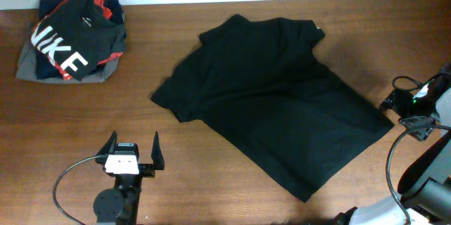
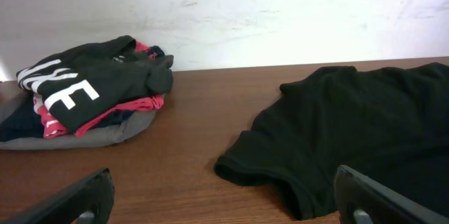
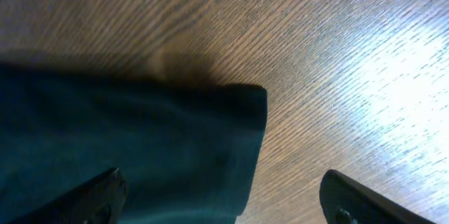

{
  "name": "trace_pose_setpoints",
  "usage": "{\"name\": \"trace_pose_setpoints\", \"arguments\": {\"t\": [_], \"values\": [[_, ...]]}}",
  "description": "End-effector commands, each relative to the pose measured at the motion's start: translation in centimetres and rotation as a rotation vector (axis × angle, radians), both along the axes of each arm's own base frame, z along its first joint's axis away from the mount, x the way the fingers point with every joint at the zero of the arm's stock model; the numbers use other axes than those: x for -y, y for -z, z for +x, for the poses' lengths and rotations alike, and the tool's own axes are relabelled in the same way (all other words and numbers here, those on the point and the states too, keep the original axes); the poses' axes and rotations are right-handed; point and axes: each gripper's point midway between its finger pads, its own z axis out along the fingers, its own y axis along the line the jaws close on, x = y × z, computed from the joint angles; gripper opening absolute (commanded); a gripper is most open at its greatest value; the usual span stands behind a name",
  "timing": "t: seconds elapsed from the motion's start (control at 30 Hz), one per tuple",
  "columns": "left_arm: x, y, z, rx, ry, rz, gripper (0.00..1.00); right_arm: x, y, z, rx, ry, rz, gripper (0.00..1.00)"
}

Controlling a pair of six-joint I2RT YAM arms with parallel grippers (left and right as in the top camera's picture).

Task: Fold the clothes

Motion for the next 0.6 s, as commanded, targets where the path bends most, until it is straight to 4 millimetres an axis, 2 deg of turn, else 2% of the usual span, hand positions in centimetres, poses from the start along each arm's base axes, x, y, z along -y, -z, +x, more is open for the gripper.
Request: {"name": "trace_pose_setpoints", "arguments": {"t": [0.0, 0.33, 0.57], "values": [[-0.3, 0.2, 0.0, 0.000, -0.014, 0.016, 0.99, 0.1, 1.2, -0.5, -0.028, 0.006, 0.012, 0.92], [-0.3, 0.2, 0.0, -0.001, -0.014, 0.016, 0.99, 0.4, 3.8, -0.3, -0.065, 0.006, 0.033, 0.88], [-0.3, 0.2, 0.0, -0.001, -0.014, 0.016, 0.99, 0.6, 4.7, 0.0, -0.062, 0.006, 0.031, 0.82]]}}
